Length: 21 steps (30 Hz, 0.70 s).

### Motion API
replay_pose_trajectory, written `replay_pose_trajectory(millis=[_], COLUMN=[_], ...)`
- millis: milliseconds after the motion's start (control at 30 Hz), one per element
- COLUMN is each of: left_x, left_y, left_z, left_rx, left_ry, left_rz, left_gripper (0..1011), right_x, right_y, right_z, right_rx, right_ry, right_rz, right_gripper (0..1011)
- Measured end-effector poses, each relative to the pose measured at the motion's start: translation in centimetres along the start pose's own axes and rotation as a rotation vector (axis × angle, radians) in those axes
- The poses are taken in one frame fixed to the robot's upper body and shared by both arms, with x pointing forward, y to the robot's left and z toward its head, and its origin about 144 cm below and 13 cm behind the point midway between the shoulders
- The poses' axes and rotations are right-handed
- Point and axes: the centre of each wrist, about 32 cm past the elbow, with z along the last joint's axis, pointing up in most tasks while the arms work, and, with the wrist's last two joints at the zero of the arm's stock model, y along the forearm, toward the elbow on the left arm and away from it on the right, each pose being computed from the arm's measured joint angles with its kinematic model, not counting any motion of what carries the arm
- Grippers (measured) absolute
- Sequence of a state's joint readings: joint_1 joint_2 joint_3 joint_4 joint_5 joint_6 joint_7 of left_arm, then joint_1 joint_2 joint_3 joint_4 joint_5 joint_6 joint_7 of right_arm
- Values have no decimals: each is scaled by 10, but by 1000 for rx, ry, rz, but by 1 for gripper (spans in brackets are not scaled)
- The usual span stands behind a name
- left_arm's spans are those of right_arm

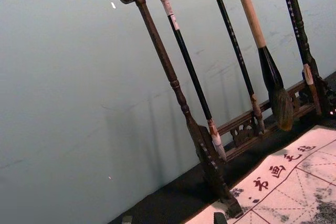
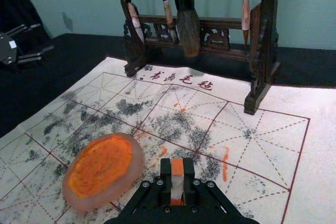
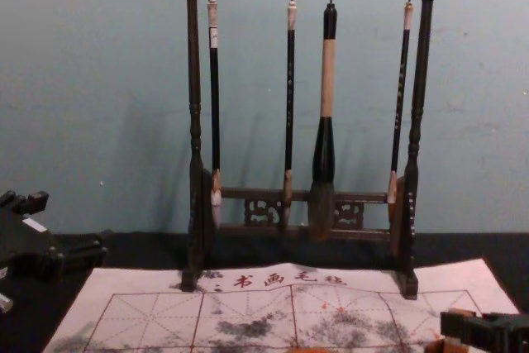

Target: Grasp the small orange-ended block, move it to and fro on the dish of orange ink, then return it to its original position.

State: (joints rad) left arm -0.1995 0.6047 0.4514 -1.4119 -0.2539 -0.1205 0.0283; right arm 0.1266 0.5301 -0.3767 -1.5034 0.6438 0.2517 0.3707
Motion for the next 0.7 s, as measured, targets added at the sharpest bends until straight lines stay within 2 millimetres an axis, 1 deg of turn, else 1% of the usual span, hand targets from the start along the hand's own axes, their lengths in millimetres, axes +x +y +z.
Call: replay_pose_trajectory(millis=[533,700], left_x=[0,0], left_y=[0,0], left_z=[0,0], left_rx=[0,0], left_ry=[0,0], left_rz=[0,0], left_gripper=[1001,1001], right_x=[-1,-3], right_y=[-3,-6], right_z=[6,14], right_rx=[29,64], right_ry=[-1,-18], right_rz=[13,16], right_gripper=[80,79])
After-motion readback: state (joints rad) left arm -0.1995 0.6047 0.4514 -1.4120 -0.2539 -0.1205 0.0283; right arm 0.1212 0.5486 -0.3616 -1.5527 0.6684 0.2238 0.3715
